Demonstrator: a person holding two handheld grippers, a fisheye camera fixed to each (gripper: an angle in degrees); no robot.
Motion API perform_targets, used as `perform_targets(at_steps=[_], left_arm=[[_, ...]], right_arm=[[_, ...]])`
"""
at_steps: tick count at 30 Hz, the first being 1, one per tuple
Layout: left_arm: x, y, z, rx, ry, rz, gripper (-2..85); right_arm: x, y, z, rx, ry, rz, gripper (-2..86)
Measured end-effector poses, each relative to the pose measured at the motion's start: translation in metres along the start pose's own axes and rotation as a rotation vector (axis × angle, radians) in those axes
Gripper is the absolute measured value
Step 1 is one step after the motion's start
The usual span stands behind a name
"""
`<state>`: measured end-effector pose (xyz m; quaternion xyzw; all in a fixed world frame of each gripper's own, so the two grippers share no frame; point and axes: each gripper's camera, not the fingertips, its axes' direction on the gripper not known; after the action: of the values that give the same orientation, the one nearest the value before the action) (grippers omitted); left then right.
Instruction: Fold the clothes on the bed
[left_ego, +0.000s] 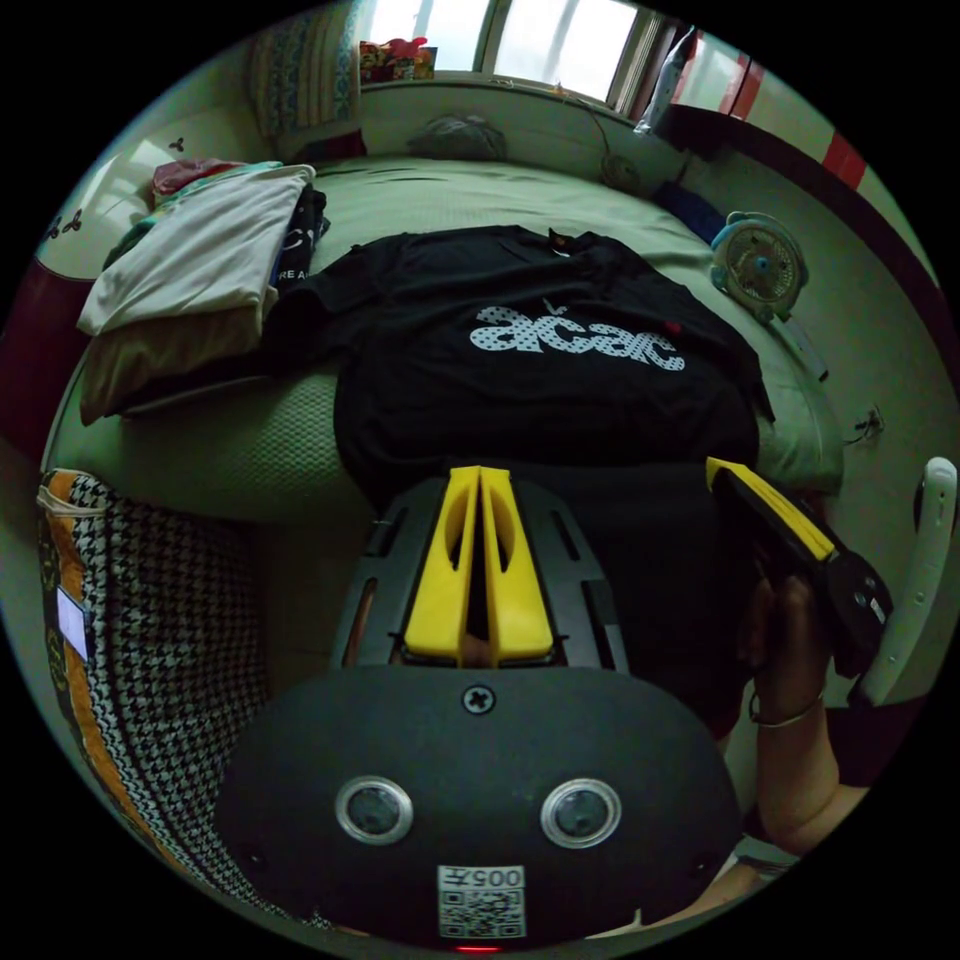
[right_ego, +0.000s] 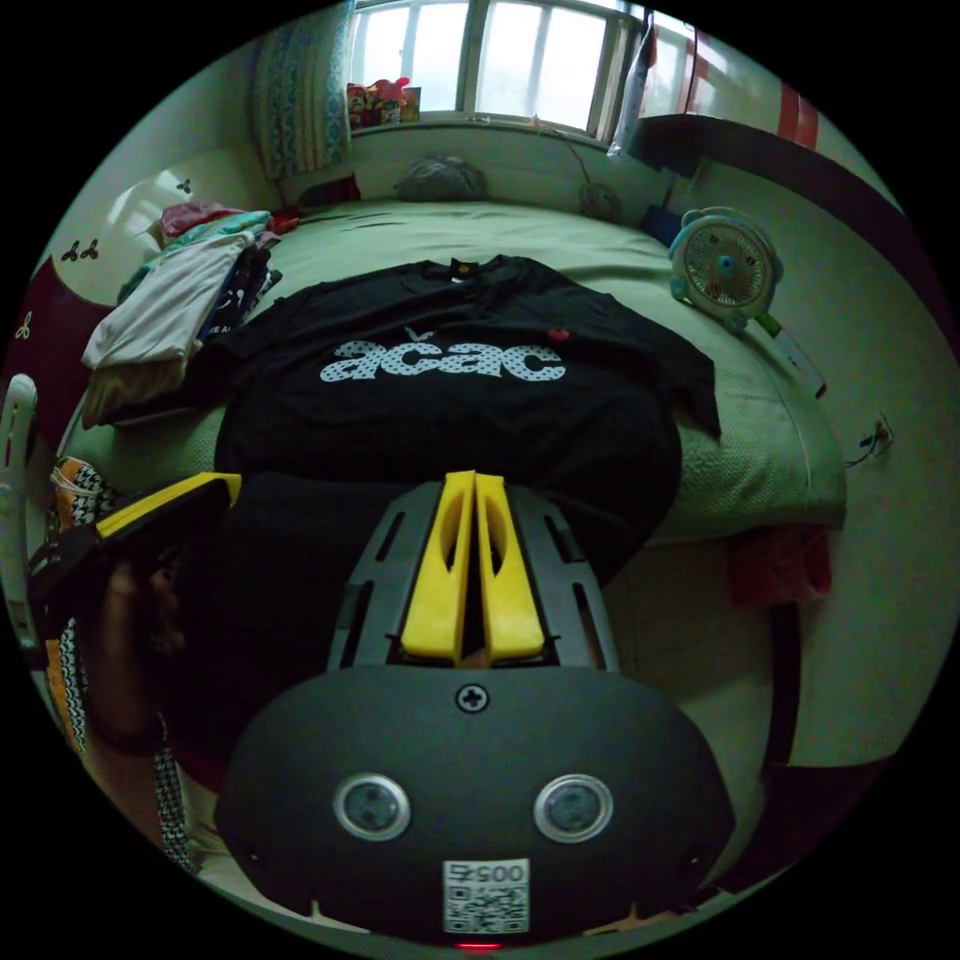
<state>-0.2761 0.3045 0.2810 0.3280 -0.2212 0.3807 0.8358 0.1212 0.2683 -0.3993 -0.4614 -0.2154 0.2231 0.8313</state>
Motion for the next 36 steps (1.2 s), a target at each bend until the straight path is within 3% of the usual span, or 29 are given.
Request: perform_targets(at_steps=[10,16,24,30,36], left_arm=[[-0.034,-0.001,-0.009,-0.002,0.018,0.008,-0.7],[-0.057,-0.005,-0.025,0.036,0.008,0.079,-0.5],[-0.125,-0.003,-0.037,0.096,-0.068,-0.014,-0.5],[-0.183,0.004,-0.03,0.051,-0.086,-0.131,-0.4],[-0.218,0.0,-0.026,0.031,-0.092,-0.146,-0.3]], right_arm=[[-0.008,-0.02,0.001,-0.006,0.007,-0.011,-1.2],[-0.014,-0.043,-0.002,-0.081,0.033,-0.173,-1.2],[-0.004,-0.062,-0.013,0.015,0.188,-0.16,-1.2],[-0.001,-0.082,0.0,-0.026,-0.039,-0.088,-1.2],[-0.027,-0.123,0.017,-0.018,-0.127,-0.104,-1.2]])
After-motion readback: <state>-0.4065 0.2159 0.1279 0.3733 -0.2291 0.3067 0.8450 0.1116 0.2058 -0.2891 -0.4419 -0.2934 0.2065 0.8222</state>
